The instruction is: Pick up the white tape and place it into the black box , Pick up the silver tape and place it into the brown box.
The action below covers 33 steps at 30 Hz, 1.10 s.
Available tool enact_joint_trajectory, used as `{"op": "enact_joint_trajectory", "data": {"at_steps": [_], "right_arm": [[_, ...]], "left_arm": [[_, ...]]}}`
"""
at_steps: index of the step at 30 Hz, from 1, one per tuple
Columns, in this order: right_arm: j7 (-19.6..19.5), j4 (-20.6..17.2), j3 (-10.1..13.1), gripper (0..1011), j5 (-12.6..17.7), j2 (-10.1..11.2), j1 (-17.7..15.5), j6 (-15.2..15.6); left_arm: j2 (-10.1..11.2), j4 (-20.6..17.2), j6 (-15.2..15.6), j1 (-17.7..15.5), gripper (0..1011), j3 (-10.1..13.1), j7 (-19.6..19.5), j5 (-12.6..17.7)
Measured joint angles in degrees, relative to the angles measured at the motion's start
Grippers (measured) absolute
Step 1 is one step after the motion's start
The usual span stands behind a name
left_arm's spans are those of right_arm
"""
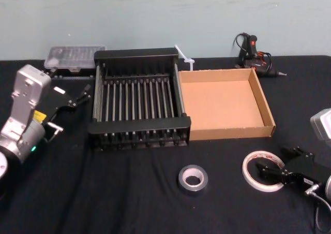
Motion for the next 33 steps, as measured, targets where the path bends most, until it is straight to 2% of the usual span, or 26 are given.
{"op": "enact_joint_trajectory", "data": {"at_steps": [3, 4, 7, 10, 11, 15, 19, 21, 26, 29, 33], "right_arm": [[0.0, 0.0, 0.0, 868, 0.0, 0.0, 0.0, 0.0], [0.0, 0.0, 0.0, 868, 0.0, 0.0, 0.0, 0.0], [-0.1, 0.0, 0.0, 743, 0.0, 0.0, 0.0, 0.0], [-0.1, -0.1, -0.1, 685, 0.0, 0.0, 0.0, 0.0], [-0.1, -0.1, -0.1, 625, 0.1, 0.0, 0.0, 0.0], [-0.1, -0.1, -0.1, 531, 0.1, 0.0, 0.0, -0.1], [-0.1, -0.1, -0.1, 360, 0.1, 0.0, 0.0, -0.1], [-0.1, -0.1, -0.1, 329, 0.1, 0.0, 0.0, -0.1], [-0.1, -0.1, -0.1, 164, 0.1, 0.0, 0.0, -0.1], [-0.1, -0.1, -0.1, 99, 0.1, 0.0, 0.0, -0.1], [-0.1, -0.1, -0.1, 94, 0.1, 0.0, 0.0, -0.1]], "left_arm": [[0.0, 0.0, 0.0, 0.0, 1001, 0.0, 0.0, 0.0], [0.0, 0.0, 0.0, 0.0, 1001, 0.0, 0.0, 0.0], [0.0, 0.0, 0.0, 0.0, 1002, 0.0, 0.0, 0.0], [0.0, 0.0, 0.0, 0.0, 1001, 0.0, 0.0, 0.0], [0.0, 0.0, 0.0, 0.0, 1001, 0.0, 0.0, 0.0], [0.0, 0.0, 0.0, 0.0, 1001, 0.0, 0.0, 0.0], [0.0, 0.0, 0.0, 0.0, 1001, 0.0, 0.0, 0.0], [0.0, 0.0, 0.0, 0.0, 1001, 0.0, 0.0, 0.0], [0.0, 0.0, 0.0, 0.0, 1001, 0.0, 0.0, 0.0], [0.0, 0.0, 0.0, 0.0, 1001, 0.0, 0.0, 0.0], [0.0, 0.0, 0.0, 0.0, 1001, 0.0, 0.0, 0.0]]}}
